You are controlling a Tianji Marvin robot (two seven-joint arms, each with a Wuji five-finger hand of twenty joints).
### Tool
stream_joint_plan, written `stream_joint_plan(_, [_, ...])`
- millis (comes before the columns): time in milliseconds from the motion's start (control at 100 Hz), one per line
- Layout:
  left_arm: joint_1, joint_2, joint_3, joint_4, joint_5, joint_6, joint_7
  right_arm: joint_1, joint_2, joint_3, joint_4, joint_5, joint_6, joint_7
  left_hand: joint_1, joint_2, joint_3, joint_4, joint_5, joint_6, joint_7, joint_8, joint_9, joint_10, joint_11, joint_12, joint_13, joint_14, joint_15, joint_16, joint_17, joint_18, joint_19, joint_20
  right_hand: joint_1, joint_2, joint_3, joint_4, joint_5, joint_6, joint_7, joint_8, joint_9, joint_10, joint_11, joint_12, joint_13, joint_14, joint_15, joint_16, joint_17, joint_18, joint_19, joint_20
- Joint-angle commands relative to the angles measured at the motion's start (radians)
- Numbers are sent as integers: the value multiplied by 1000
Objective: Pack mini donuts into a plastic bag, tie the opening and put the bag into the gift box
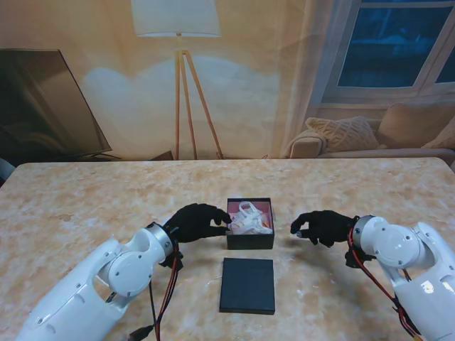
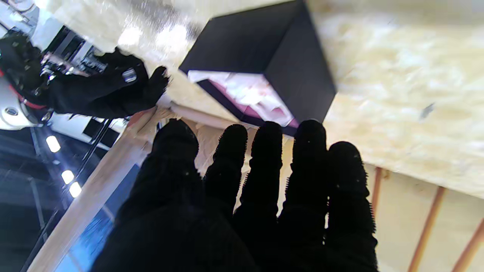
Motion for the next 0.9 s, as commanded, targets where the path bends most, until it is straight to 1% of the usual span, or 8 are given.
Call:
stream_joint_plan(0, [31,16,-2,0,33,-1,7,-1,10,-6,-2,-10,0,5,59,-1,5,26,21,13,-30,-15,31,8,29,43,38,17,69,54,17,-2,60,57,37,27,29,22,-36,-53,-66,20,34,-35,41,28,30,-34,58,37,17,-20,39,14])
stream_joint_plan(60, [58,17,-18,-9,48,14,10,4,16,-12,0,-13,-4,30,80,-7,37,28,30,19,-35,-16,64,11,80,94,79,13,136,98,47,0,121,107,46,51,45,41,-43,-63,-104,22,43,-47,66,43,44,-47,84,46,30,-28,49,17])
stream_joint_plan(90, [70,17,-25,-13,47,22,10,8,18,-16,2,-10,-3,46,-84,-96,403,-7,33,20,-36,10,85,13,107,131,101,13,170,121,62,2,147,144,48,65,54,56,-48,-67,-132,29,45,-51,75,50,45,-49,95,49,33,-29,52,19])
stream_joint_plan(160, [94,20,-42,-24,45,46,-8,20,27,-28,5,1,3,94,-100,-141,551,-28,38,24,-42,10,131,20,127,264,136,25,228,151,84,7,209,179,19,45,158,74,-71,-76,-167,62,48,-59,86,70,49,-54,109,53,36,-33,55,23])
stream_joint_plan(240, [116,39,-70,-49,50,76,-109,42,42,-50,12,12,15,171,-84,-147,566,-32,50,29,-36,14,168,18,142,297,171,26,274,161,118,0,264,197,-6,31,238,66,-100,-79,-185,60,47,-64,95,93,47,-59,119,59,36,-36,55,25])
stream_joint_plan(430, [120,48,-69,-27,58,128,-160,105,69,-136,33,40,71,303,-42,-181,592,-40,79,26,-12,20,231,15,200,336,229,31,349,172,159,12,339,210,-9,55,244,64,-141,-76,-205,44,63,-81,118,105,69,-73,140,69,56,-52,57,26])
stream_joint_plan(580, [95,49,-37,8,28,136,-166,158,78,-214,59,73,98,346,1,-225,593,-46,122,38,80,-9,367,-25,462,250,421,-2,588,116,366,22,543,194,-11,51,242,68,-146,-63,-212,25,118,-118,146,98,142,-95,125,52,116,-83,48,7])
stream_joint_plan(890, [20,61,51,62,-52,158,-249,226,95,-316,73,103,129,415,-11,-215,626,-33,79,0,62,-48,415,-58,535,250,478,-15,660,94,428,12,608,169,-23,49,270,73,-144,-36,-217,5,147,-142,171,84,186,-111,121,45,159,-95,58,-27])
